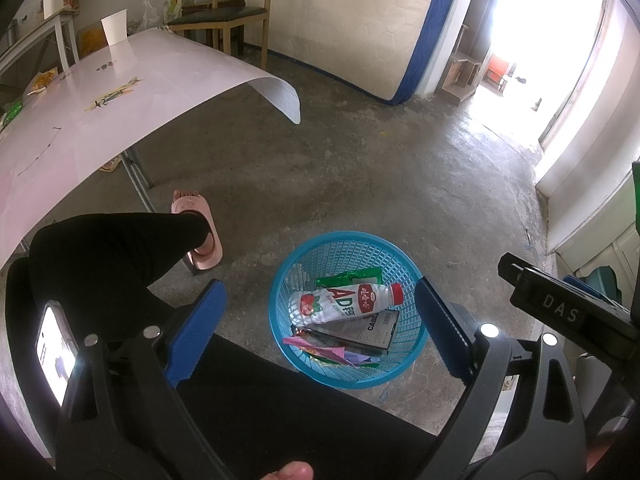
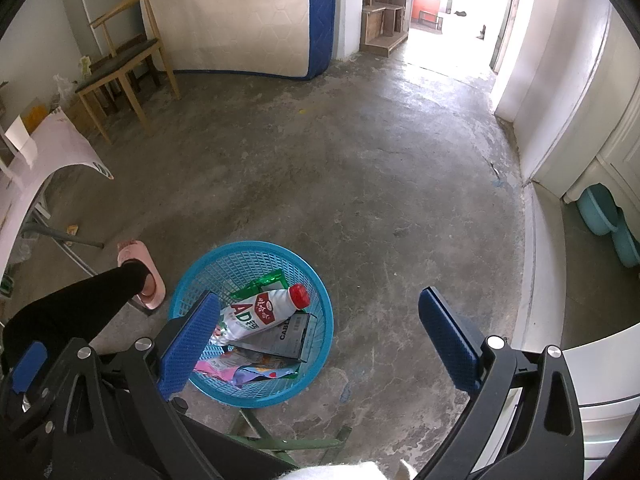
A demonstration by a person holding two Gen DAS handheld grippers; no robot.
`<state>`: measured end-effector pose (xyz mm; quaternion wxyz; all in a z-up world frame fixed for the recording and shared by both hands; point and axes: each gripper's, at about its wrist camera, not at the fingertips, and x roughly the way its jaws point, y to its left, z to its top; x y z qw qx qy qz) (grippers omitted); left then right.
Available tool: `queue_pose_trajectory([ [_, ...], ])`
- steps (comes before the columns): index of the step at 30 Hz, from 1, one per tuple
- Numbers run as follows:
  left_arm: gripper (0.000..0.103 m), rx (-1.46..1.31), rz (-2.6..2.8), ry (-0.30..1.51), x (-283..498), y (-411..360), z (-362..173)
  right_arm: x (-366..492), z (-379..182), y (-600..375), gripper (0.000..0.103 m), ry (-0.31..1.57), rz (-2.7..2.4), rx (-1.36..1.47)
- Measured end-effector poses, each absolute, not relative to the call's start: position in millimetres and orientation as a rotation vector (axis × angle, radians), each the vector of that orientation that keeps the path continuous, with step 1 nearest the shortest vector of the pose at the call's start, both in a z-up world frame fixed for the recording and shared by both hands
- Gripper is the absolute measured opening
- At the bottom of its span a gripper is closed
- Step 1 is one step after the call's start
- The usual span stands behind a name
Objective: Collect trash
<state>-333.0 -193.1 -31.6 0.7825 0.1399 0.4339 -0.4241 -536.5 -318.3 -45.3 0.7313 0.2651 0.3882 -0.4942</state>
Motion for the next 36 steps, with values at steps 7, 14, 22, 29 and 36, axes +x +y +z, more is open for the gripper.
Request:
queue_pose_trajectory([
  [7,0.091,0.302,-0.915,0.938,-333.3,-193.2,-32.1,-534.7,-49.0,-316.8,0.097,0.857,-1.087,0.587],
  [14,0.091,0.302,-0.916,0.938,-335.3,-192.6,-32.2,-534.2,-49.4,-316.2,0.097,0.857,-1.087,0.589],
  [22,0.091,0.301,-0.916,0.938,-334.1,-192.6,-31.9,-535.2,-47.9,-318.8,0.097,0.858,-1.086,0.589],
  [29,0.091,0.301,-0.916,0.940,-334.8,-192.3,-32.5,-535.1,-47.5,-318.7,0.097,0.860,-1.087,0.590],
  [36,0.091,0.302,-0.916,0.939,-334.1,-192.4,-32.3,-534.9,-47.8,-317.9,0.097,0.859,-1.088,0.591],
])
